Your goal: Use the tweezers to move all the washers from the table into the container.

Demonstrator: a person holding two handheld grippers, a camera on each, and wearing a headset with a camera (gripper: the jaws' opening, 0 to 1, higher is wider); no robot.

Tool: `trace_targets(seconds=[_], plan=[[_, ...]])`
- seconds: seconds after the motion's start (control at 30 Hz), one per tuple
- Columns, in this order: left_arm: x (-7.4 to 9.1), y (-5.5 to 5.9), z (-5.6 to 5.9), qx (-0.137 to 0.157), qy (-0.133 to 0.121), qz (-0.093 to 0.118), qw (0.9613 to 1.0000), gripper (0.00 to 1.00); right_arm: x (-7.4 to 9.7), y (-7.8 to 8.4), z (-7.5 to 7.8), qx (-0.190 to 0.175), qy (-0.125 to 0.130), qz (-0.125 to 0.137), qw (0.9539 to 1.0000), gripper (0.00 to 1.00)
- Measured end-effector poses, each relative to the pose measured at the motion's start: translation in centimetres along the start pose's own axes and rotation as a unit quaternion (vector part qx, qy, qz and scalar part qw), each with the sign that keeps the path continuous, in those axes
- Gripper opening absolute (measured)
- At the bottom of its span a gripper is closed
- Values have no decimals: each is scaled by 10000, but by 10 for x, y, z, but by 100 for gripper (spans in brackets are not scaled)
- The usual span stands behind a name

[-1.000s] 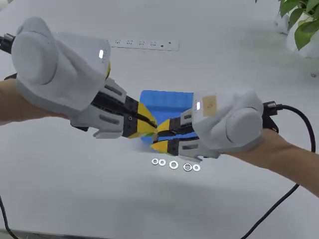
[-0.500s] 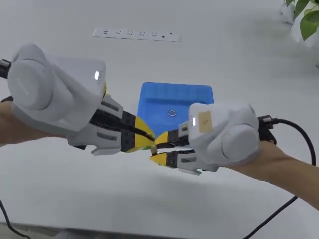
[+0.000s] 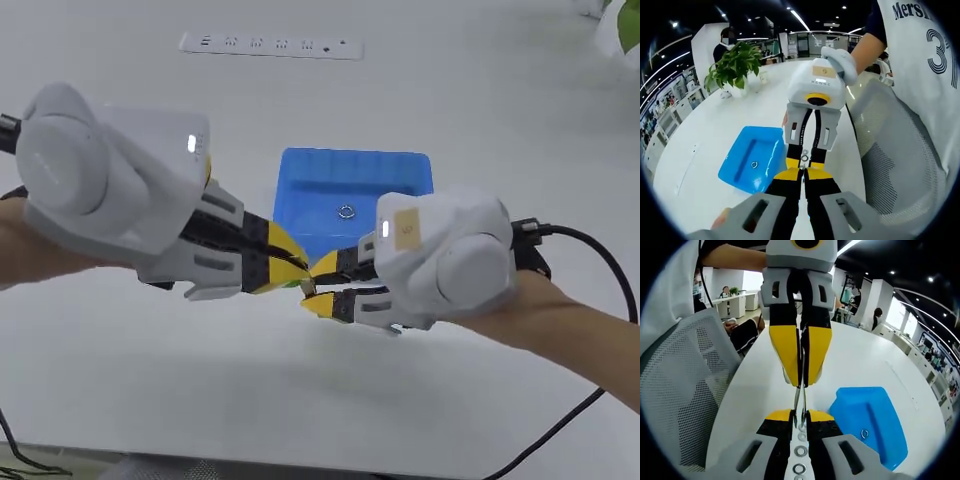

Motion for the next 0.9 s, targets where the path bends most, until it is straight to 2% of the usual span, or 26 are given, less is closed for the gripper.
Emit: trace_targets(seconds=[0.53,0.9], plan=[[-7,7,-3,30,83,-109,9999,6,-7,8,1,-151,-63,-5,9999,12],[-11,5,-3,10,130,-62,9999,6,-7,15,0,-194,-67,-84,9998,12]])
Point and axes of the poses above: the centre of the closed fingertips' face, and the gripper's own axes: x roughly backward along the fingers, z roughly to its right, y roughly out of its underside, the point moved 2 cm from there along x, roughly backward along the fingers, and after that the axes turned 5 degrees about x, right-handed, at the moved point
